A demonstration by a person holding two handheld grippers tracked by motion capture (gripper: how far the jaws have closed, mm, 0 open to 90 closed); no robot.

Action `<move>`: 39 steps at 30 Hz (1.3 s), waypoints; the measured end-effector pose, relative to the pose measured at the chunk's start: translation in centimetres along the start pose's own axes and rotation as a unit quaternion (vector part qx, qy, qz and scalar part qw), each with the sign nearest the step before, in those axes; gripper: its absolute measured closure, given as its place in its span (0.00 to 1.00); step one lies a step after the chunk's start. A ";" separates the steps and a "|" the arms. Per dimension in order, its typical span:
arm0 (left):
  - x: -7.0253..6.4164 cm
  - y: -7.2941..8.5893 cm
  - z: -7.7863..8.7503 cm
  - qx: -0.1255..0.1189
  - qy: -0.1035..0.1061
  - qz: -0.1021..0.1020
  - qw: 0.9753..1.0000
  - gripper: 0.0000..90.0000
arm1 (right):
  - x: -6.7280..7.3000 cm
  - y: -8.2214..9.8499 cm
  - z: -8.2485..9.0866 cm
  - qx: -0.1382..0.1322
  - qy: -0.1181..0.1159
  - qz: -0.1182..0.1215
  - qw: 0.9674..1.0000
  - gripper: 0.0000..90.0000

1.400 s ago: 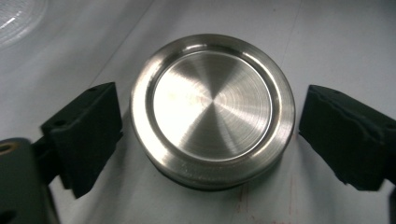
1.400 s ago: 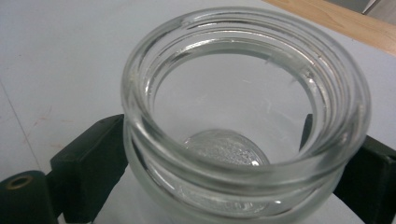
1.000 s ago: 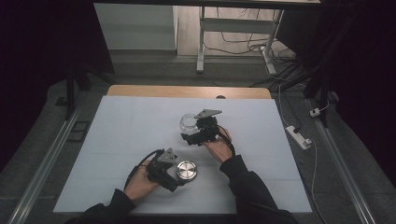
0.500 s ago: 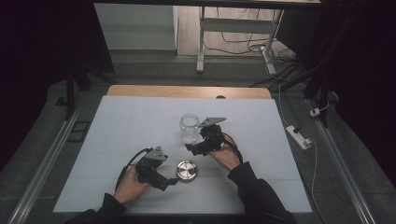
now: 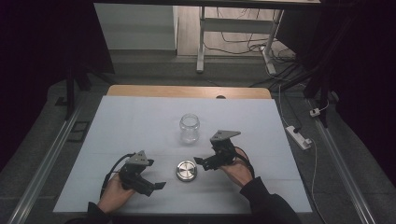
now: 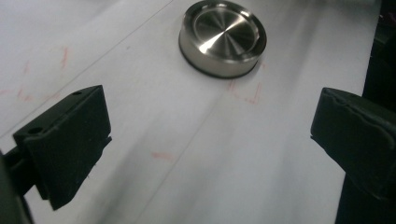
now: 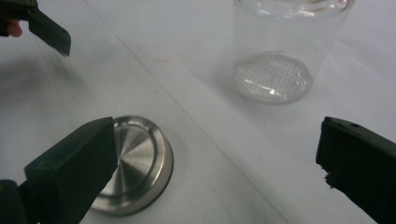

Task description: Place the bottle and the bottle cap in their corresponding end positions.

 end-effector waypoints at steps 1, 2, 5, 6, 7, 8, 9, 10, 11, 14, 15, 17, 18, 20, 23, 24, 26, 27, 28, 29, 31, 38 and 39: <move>0.0 0.2 0.3 -0.001 -0.002 0.005 1.000 0.00 | 0.0 0.2 0.3 -0.002 0.003 0.002 1.000 0.00; 0.1 0.5 0.6 0.000 -0.005 0.006 1.000 0.00 | 0.0 0.4 0.6 -0.001 0.004 0.002 1.000 0.00; 0.4 1.1 1.5 -0.003 -0.014 0.014 1.000 0.00 | 0.0 1.0 1.5 0.000 0.005 0.000 1.000 0.00; 0.4 1.3 1.8 -0.005 -0.015 0.019 1.000 0.00 | 0.0 1.3 1.9 0.000 0.007 0.003 1.000 0.00; 0.5 1.5 2.1 -0.007 -0.017 0.023 1.000 0.00 | -0.1 1.5 2.2 0.001 0.009 0.003 1.000 0.00; 0.5 1.7 2.4 -0.010 -0.020 0.029 0.999 0.00 | -0.1 1.7 2.5 0.001 0.012 0.004 1.000 0.00; 0.6 1.9 2.7 -0.012 -0.022 0.034 0.999 0.00 | -0.2 1.9 2.9 0.000 0.016 0.004 1.000 0.00; 0.6 2.1 3.0 -0.012 -0.025 0.036 0.999 0.00 | -0.3 2.1 3.3 0.000 0.020 0.004 1.000 0.00; 0.6 2.4 3.2 -0.013 -0.026 0.039 0.999 0.00 | -0.3 2.3 3.6 0.000 0.023 0.002 1.000 0.00; 0.7 3.0 4.0 -0.015 -0.033 0.049 0.998 0.00 | -0.4 3.0 4.8 0.000 0.032 0.000 0.999 0.00; 0.8 3.2 4.3 -0.016 -0.035 0.051 0.998 0.00 | -0.5 3.3 5.2 0.001 0.036 -0.002 0.999 0.00; 0.8 3.6 4.8 -0.019 -0.042 0.058 0.997 0.00 | -0.8 3.8 6.0 0.004 0.048 -0.004 0.999 0.00; 0.9 3.8 5.1 -0.020 -0.045 0.060 0.997 0.00 | -1.0 4.1 6.4 0.005 0.053 -0.008 0.999 0.00; 1.0 4.1 5.6 -0.024 -0.051 0.065 0.996 0.00 | -1.4 4.6 7.3 0.004 0.060 -0.014 0.998 0.00; 1.2 4.7 6.5 -0.028 -0.063 0.073 0.995 0.00 | -1.8 5.5 8.8 0.002 0.071 -0.029 0.997 0.00; 1.3 4.9 6.8 -0.030 -0.068 0.075 0.994 0.00 | -1.9 5.8 9.3 0.001 0.073 -0.034 0.997 0.00; 1.5 5.4 7.4 -0.032 -0.077 0.079 0.993 0.00 | -2.1 6.5 10.3 0.001 0.081 -0.043 0.996 0.00; 1.5 5.6 7.7 -0.034 -0.082 0.082 0.993 0.00 | -2.1 6.9 10.8 0.001 0.084 -0.049 0.995 0.00; 1.6 5.8 8.0 -0.035 -0.088 0.085 0.992 0.00 | -2.2 7.2 11.3 0.001 0.086 -0.054 0.995 0.00; 1.7 6.0 8.3 -0.036 -0.093 0.087 0.991 0.00 | -2.2 7.5 11.8 0.001 0.089 -0.057 0.994 0.00; 1.8 6.5 8.8 -0.038 -0.102 0.092 0.990 0.00 | -2.4 8.1 12.6 0.001 0.097 -0.064 0.993 0.00; 2.2 8.1 10.2 -0.033 -0.130 0.108 0.985 0.00 | -2.5 9.7 14.6 0.004 0.112 -0.084 0.990 0.00; 2.2 8.2 10.4 -0.032 -0.132 0.110 0.985 0.00 | -2.5 9.7 14.8 0.003 0.114 -0.085 0.990 0.00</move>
Point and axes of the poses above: each handheld gripper's, and its own axes: z roughly backward along the jaws, y roughly out of its underside, x roughly to its left, the point moved 9 cm from there along -z, roughly forward along the jaws, and after that the axes turned 7 degrees about -x, right-handed, at the moved point
